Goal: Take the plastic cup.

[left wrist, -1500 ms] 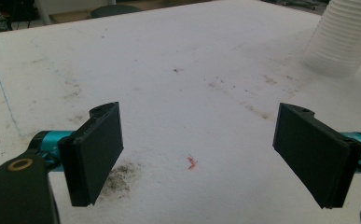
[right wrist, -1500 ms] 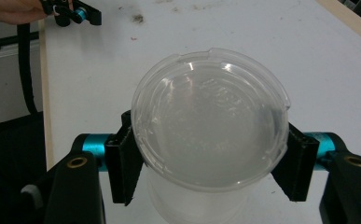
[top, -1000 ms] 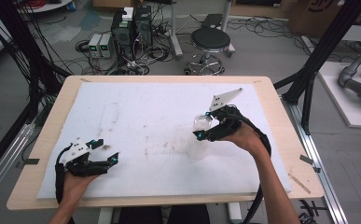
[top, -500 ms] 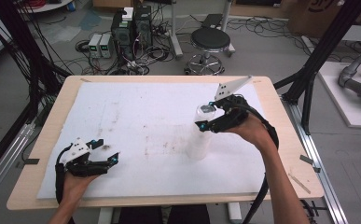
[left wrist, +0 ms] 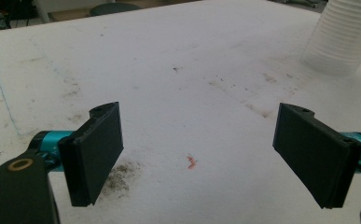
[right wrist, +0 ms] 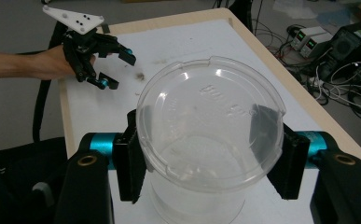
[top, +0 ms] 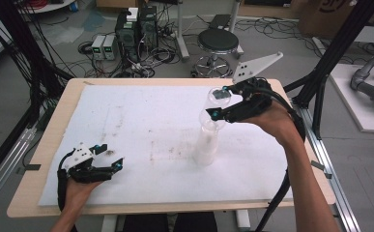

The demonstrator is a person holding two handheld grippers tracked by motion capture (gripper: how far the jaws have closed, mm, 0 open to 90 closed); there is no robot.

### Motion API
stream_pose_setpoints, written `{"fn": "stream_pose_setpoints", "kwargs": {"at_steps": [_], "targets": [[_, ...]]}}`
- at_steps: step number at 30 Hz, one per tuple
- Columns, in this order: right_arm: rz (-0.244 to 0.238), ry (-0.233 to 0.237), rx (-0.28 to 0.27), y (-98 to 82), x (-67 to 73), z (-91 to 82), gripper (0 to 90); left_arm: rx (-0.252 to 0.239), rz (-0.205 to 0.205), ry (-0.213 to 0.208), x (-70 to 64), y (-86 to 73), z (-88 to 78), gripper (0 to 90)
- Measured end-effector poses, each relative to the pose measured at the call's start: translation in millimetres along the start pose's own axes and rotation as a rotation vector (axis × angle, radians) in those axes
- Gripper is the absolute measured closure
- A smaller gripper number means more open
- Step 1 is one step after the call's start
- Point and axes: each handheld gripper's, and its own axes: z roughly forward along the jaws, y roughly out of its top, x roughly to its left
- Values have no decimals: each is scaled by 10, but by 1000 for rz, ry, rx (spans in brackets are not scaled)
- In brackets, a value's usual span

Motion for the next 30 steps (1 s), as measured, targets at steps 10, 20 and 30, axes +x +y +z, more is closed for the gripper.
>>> {"fn": "stream_pose_setpoints", "kwargs": {"at_steps": [10, 20, 30], "targets": [[-9, 17, -104, -227, 307, -19, 400, -3, -13, -3, 8, -3, -2, 158], [-6, 61, -232, -512, 682, 222, 399, -11, -16, -4, 14, -6, -8, 159], [45, 21, -332, -772, 877, 501, 399, -9, -12, -3, 9, -5, -6, 159]]}}
